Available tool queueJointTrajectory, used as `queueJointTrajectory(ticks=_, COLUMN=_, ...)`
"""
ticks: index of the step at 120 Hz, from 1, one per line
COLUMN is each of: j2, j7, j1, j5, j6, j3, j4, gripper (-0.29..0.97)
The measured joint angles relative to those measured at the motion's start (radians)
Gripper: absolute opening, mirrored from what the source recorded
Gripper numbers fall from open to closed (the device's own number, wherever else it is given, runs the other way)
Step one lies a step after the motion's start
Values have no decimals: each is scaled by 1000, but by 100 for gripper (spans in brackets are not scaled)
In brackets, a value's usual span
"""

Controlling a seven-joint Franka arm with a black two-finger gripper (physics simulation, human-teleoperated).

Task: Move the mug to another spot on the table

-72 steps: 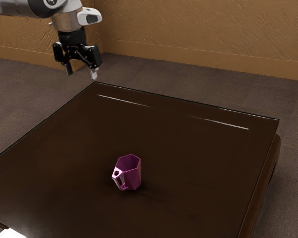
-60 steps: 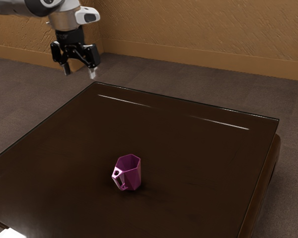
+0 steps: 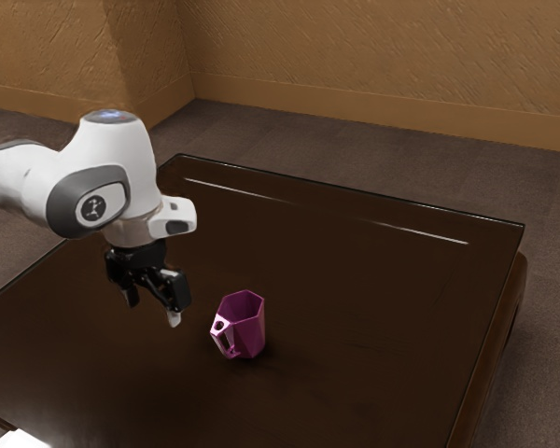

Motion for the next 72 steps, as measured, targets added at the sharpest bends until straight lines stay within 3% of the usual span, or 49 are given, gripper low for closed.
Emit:
queueJointTrajectory(ticks=26, j2=104, j7=70, j1=1, j5=-119, j6=251, j3=-58, j4=-90, gripper=68)
queueJointTrajectory(ticks=45, j2=154, j7=153, j1=1, j5=-144, j6=370, j3=-84, j4=-89, gripper=68)
queueJointTrajectory(ticks=72, j2=221, j7=286, j1=5, j5=-148, j6=430, j3=-79, j4=-58, gripper=68)
